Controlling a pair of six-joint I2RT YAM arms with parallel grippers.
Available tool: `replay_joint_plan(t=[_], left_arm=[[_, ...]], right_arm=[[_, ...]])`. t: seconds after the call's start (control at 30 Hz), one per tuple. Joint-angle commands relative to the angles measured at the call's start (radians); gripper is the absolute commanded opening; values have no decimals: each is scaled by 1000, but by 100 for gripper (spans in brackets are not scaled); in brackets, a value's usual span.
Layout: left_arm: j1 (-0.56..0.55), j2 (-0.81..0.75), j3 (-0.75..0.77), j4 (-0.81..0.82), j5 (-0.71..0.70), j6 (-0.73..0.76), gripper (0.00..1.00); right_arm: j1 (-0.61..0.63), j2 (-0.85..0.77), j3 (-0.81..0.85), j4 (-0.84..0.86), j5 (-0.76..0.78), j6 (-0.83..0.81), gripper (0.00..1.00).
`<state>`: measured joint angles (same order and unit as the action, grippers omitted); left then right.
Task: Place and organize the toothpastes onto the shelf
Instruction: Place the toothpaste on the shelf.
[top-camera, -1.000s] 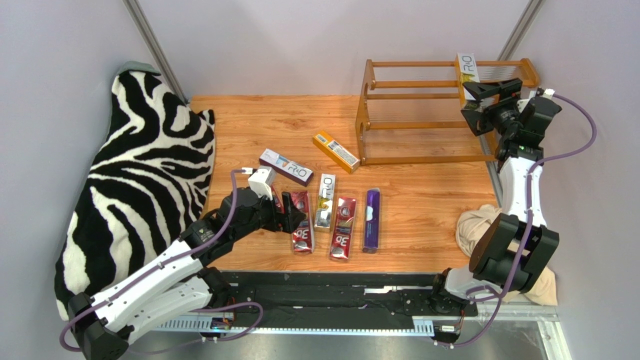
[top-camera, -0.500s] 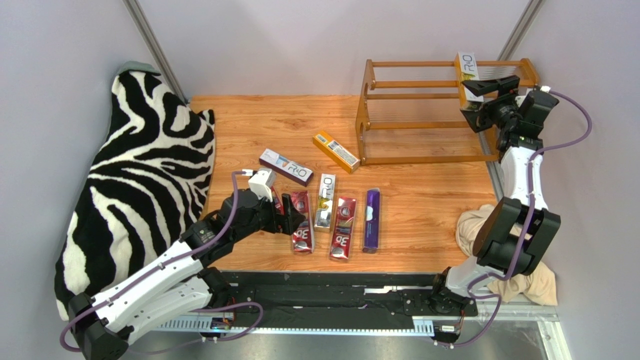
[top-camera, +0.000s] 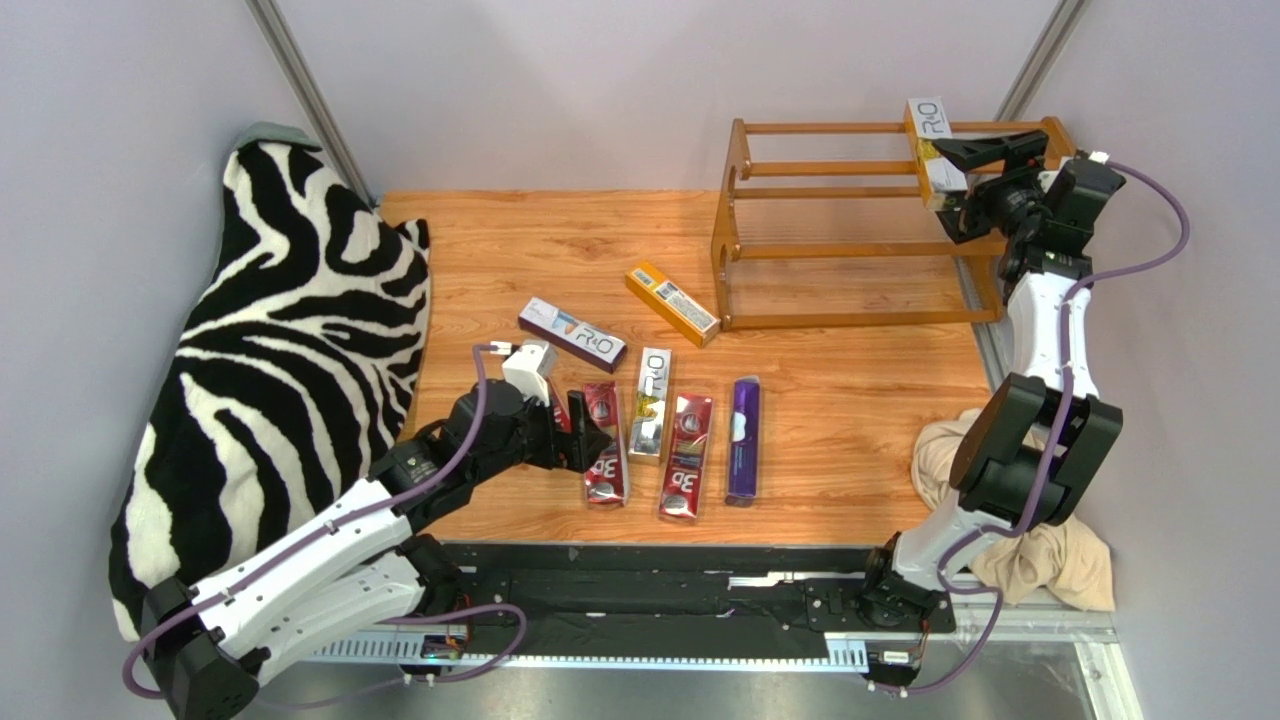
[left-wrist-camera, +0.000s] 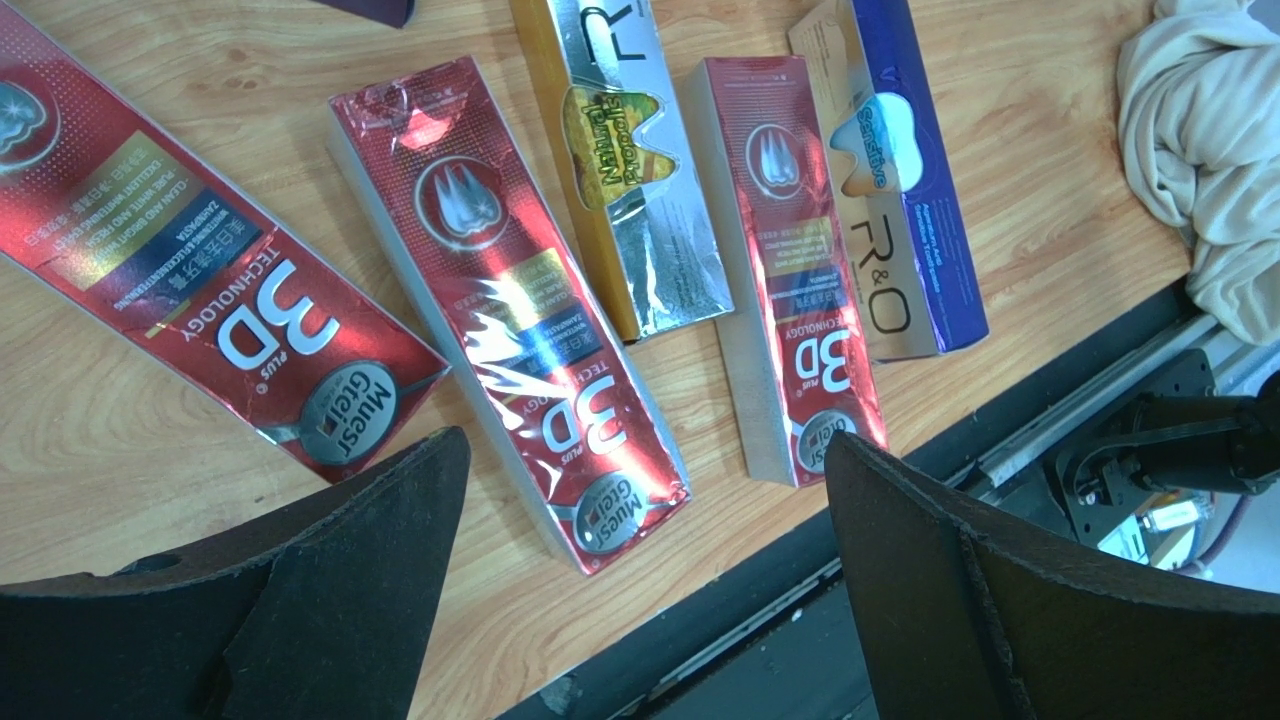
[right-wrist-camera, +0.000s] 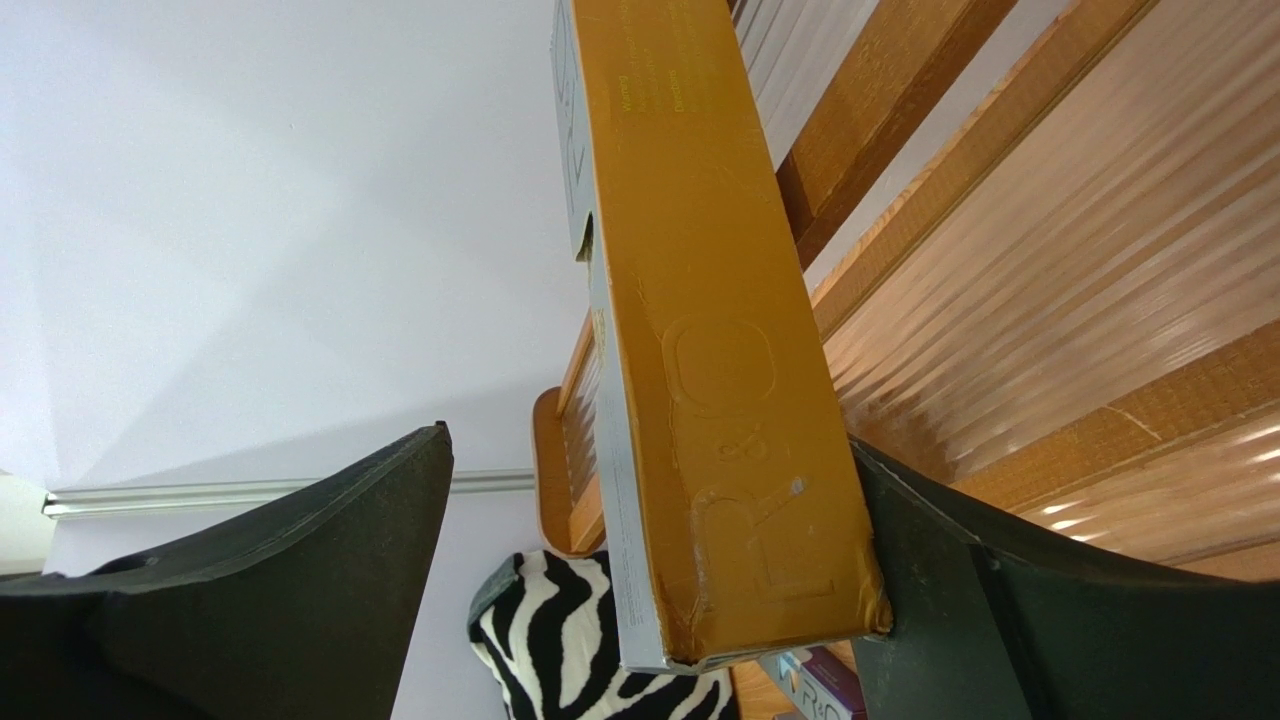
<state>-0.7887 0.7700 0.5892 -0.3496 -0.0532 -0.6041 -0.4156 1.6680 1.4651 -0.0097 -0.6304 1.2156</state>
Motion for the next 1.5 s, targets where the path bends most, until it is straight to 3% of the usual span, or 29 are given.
replay_joint_plan(t=[0.0,0.27,0.4,0.53,1.2,1.47], left_arm=[[0,6,-5,41,4,1,97],[-1,5,-9,35,1,1,97],[0,6,-12,35,3,0,97],[0,8,-19,44,10,-5,97],[0,-34,-31,31,39,-16,97],[-1,-57,-34,12,33,-13,97]], right_arm=[[-5,27,72,13,-14,24,94],[-5,78,101,20,-29,36,93],[-5,52,70,74,-40,25,100],[-8,44,72,65,-61,18,100],[-46,-195,-164,21,-83,-48,100],[-54,-191,-207,23,-98,-48,95]])
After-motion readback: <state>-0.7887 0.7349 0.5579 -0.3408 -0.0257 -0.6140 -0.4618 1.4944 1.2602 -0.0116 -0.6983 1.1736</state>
